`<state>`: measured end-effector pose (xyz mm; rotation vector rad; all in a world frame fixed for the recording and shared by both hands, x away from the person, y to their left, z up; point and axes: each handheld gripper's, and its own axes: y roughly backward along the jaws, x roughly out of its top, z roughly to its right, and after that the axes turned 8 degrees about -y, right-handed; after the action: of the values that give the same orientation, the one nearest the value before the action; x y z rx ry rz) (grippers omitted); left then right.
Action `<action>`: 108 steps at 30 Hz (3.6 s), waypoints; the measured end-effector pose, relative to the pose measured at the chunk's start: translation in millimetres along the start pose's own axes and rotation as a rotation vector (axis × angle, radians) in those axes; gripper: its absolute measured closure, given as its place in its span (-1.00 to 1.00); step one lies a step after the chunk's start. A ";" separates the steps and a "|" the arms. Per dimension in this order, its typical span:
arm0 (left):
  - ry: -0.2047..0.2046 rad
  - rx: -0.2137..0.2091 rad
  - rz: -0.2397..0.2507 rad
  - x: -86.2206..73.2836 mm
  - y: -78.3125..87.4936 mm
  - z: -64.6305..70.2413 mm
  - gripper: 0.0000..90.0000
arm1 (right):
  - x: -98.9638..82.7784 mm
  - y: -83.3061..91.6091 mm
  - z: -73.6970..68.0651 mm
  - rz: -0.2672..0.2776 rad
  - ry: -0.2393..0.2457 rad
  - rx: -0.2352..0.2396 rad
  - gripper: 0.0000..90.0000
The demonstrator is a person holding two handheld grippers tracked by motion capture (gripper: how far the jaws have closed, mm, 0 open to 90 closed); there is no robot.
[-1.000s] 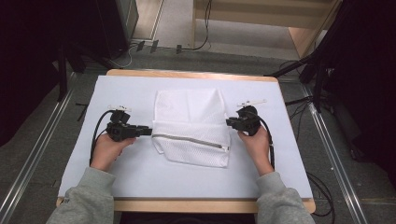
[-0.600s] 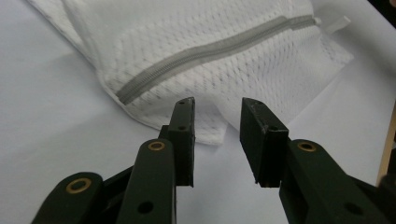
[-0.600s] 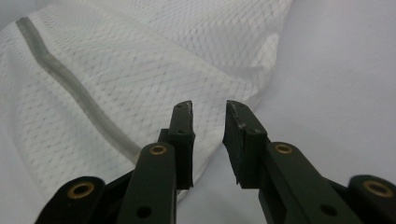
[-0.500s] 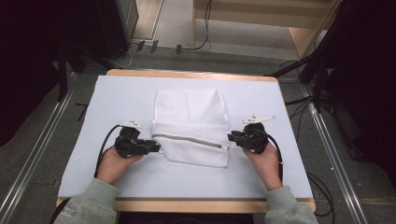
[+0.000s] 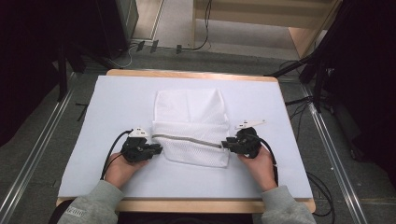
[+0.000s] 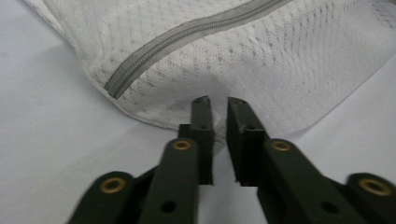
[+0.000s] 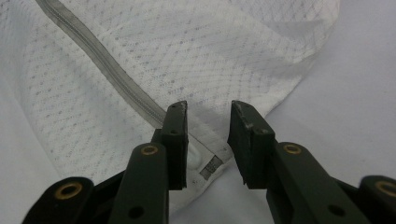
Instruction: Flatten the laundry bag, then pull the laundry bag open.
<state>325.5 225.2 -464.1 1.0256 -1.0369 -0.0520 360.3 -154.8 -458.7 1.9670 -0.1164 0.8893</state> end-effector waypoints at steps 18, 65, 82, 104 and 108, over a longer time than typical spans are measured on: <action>0.051 -0.122 -0.038 -7.8 46.2 7.9 1.00 | -10.4 18.8 4.4 0.032 -0.047 0.043 0.63; 0.006 -0.145 0.038 33.0 13.9 -1.2 0.24 | -16.5 -6.2 -4.6 -0.040 -0.013 0.039 1.00; -0.089 -0.224 0.009 75.7 -33.3 27.9 0.27 | -31.4 11.0 -7.6 -0.061 -0.019 0.043 1.00; -0.146 -0.265 -0.038 79.6 -53.7 47.4 0.28 | -43.1 14.9 -17.0 -0.112 -0.002 0.151 1.00; -0.155 -0.273 -0.040 80.1 -55.6 49.3 0.28 | -41.1 12.1 -20.3 -0.106 -0.004 0.158 1.00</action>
<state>356.4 122.4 -443.8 0.8022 -1.1149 -0.3018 314.2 -156.4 -469.8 2.1007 0.0578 0.8470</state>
